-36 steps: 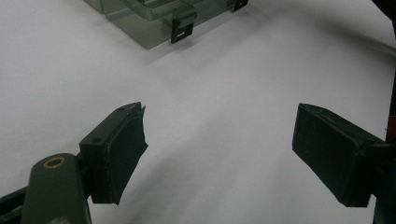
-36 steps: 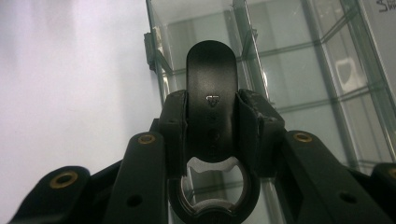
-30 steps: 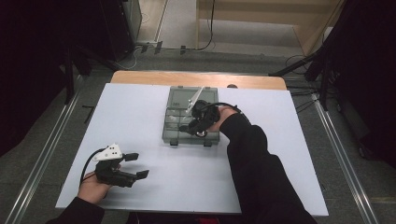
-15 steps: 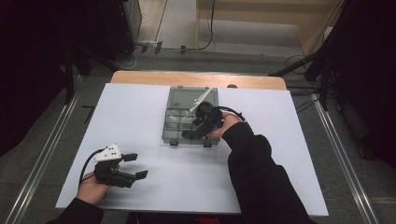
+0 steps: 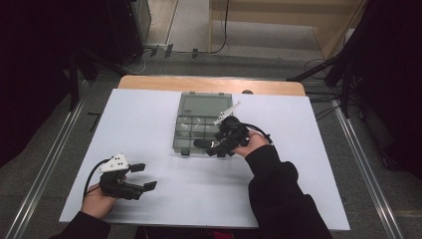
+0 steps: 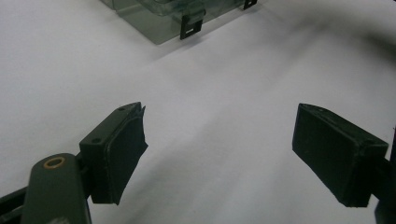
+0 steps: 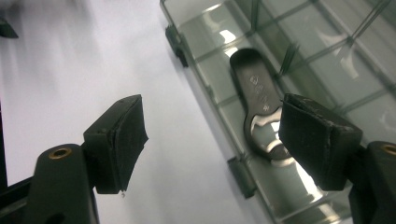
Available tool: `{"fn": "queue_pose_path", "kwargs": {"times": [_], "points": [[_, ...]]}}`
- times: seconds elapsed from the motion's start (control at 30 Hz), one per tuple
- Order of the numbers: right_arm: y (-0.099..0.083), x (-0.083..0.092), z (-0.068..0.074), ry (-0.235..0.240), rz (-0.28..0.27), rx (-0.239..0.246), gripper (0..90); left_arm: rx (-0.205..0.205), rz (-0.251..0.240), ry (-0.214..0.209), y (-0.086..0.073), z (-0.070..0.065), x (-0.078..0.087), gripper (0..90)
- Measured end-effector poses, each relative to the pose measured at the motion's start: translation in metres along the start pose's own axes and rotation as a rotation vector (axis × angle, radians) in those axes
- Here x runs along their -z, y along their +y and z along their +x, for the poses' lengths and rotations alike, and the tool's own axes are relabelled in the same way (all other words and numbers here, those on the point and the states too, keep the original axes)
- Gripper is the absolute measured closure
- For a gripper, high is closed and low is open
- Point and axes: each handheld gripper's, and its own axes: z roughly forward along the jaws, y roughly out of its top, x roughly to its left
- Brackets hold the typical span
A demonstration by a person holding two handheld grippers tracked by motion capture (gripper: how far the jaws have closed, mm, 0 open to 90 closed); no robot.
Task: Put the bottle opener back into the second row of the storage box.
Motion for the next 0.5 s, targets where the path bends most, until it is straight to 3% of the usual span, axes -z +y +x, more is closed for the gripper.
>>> {"fn": "queue_pose_path", "kwargs": {"times": [0.2,0.5], "points": [[-0.014,0.001,0.005,-0.006,-0.001,-0.031,24.7,-0.002,0.004,-0.003,0.0,0.0,0.0,17.3],[-0.026,0.008,0.014,-0.019,-0.038,-0.023,25.4,-0.01,0.007,-0.014,0.0,-0.002,-0.001,17.3]]}}
